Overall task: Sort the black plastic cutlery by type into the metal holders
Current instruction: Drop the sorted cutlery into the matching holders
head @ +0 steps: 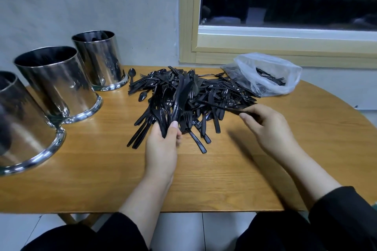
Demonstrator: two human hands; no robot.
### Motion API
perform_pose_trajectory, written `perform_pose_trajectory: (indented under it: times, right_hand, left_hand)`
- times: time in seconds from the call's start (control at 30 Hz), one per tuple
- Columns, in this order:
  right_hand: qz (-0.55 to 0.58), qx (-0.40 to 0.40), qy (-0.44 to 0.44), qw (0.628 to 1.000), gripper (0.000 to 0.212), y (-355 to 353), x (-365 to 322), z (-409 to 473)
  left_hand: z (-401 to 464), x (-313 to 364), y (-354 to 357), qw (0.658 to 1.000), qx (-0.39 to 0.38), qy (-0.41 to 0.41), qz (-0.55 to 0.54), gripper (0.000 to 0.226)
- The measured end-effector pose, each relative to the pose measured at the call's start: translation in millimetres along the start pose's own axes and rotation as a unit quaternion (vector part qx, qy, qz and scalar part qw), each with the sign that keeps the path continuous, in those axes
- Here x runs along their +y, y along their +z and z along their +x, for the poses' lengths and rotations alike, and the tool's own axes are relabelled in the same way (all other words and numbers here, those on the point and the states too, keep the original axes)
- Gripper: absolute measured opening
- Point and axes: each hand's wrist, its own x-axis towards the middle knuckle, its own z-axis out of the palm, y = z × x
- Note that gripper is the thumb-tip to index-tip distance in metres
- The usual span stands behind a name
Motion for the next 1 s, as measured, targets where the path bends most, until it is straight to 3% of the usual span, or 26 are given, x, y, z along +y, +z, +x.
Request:
perform_pose_trajectory:
  times: [0.13, 0.23, 0.47, 0.57, 0.67, 0.7, 0.77, 0.87, 1.0]
  right_hand:
    - [-0.005, -0.185, -0.058, 0.981, 0.003, -13.4, -31.1, 7.2]
    - [-0.014, -0.247, -0.07, 0.966, 0.006, -16.1, -47.7, 12.8]
    - [0.105, -0.184, 0.003, 0.977, 0.014, -8.1, -63.0, 31.0]
    - [0.146, -0.146, 0.043, 0.977, 0.028, 5.1, -59.5, 34.1]
    - [0.176, -0.021, 0.105, 0.979, 0.041, 28.0, -46.7, 28.1]
    - [0.157, 0.015, 0.127, 0.979, 0.033, 35.7, -41.4, 24.9]
    - [0.063, 0.001, 0.171, 0.983, 0.022, 52.1, -28.1, 18.9]
    - [-0.054, -0.061, 0.192, 0.978, 0.023, 75.5, -11.4, 12.5]
    - [-0.116, -0.034, 0.193, 0.974, 0.027, 87.7, -9.8, 15.0]
  left_hand:
    - [-0.3, -2.1, -1.5, 0.998, 0.05, 0.032, 0.031, 0.019]
    - [0.1, -2.1, -2.1, 0.998, 0.035, 0.029, 0.037, 0.014]
    - [-2.4, -2.3, -0.1, 0.986, -0.136, 0.023, 0.095, 0.013]
    - [-1.9, -2.7, -2.0, 0.986, -0.15, 0.016, 0.073, 0.015]
    - [-0.4, -1.2, -2.5, 0.991, -0.129, 0.003, 0.035, 0.013]
    - [1.2, -1.2, -3.3, 0.994, -0.11, -0.003, 0.018, 0.013]
    - [4.9, -2.6, -5.0, 0.997, -0.072, -0.014, -0.016, 0.015]
    - [7.3, -5.4, -4.9, 0.997, -0.062, -0.023, -0.026, 0.023]
    - [8.4, -5.5, -4.7, 0.997, -0.061, -0.024, -0.028, 0.022]
